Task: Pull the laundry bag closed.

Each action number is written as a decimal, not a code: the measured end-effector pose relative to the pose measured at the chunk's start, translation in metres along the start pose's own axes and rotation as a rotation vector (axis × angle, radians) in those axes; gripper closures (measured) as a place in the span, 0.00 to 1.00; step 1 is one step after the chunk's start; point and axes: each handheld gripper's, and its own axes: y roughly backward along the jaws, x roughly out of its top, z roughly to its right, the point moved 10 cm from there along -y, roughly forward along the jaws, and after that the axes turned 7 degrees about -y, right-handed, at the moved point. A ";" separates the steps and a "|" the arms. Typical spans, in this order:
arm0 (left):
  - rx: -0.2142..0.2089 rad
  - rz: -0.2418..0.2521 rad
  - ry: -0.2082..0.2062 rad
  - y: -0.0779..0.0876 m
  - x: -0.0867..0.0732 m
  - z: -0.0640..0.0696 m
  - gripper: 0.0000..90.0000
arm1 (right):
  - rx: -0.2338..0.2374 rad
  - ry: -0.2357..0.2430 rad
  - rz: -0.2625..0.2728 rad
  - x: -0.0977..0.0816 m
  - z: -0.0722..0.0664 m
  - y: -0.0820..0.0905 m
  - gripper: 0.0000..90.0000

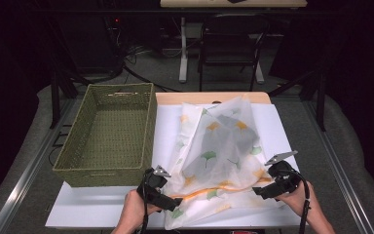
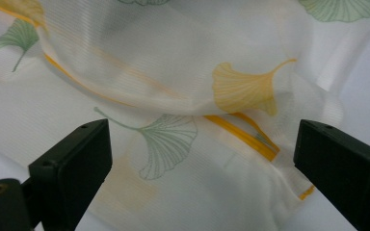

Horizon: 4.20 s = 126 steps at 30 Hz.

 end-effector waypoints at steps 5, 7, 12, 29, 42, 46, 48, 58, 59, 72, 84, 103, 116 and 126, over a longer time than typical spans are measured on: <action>0.020 -0.010 0.019 -0.005 0.003 -0.006 0.21 | 0.007 0.018 0.010 0.002 -0.005 0.001 0.06; 0.028 -0.005 0.025 -0.006 0.004 -0.008 0.27 | 0.004 0.019 0.014 0.002 -0.007 0.002 0.07; 0.044 -0.004 0.049 -0.010 0.006 -0.013 0.39 | 0.014 0.038 0.023 0.004 -0.011 0.002 0.08; 0.103 -0.028 0.076 -0.010 -0.003 -0.024 0.46 | 0.025 0.066 0.035 0.006 -0.022 0.003 0.11; 0.143 -0.012 0.082 -0.011 -0.009 -0.024 0.68 | 0.045 0.088 0.047 0.009 -0.032 0.003 0.12; 0.163 -0.013 0.056 -0.011 -0.010 -0.021 0.78 | 0.057 0.094 0.051 0.010 -0.040 0.003 0.13; 0.163 -0.014 0.054 -0.011 -0.011 -0.021 0.84 | 0.060 0.109 0.049 0.011 -0.043 0.002 0.13; 0.112 0.020 0.052 -0.011 -0.008 -0.014 0.98 | 0.083 0.138 0.050 0.014 -0.055 -0.001 0.13; 0.103 0.026 0.055 -0.010 -0.007 -0.012 0.98 | 0.084 0.140 0.049 0.014 -0.056 -0.001 0.13; 0.110 -0.014 0.067 -0.009 -0.013 -0.018 0.68 | 0.103 0.148 0.048 0.016 -0.064 -0.002 0.13; 0.113 -0.001 0.006 -0.011 -0.012 -0.013 0.98 | 0.132 0.167 0.032 0.018 -0.077 -0.006 0.06; 0.072 0.088 0.028 0.009 0.001 -0.005 0.98 | 0.197 0.231 0.019 0.033 -0.118 -0.012 0.00; 0.051 0.105 0.031 0.014 0.003 -0.001 0.98 | 0.263 0.332 -0.026 0.046 -0.172 -0.032 0.00; 0.042 0.116 0.032 0.015 0.005 0.002 0.98 | 0.328 0.366 -0.021 0.056 -0.207 -0.042 0.08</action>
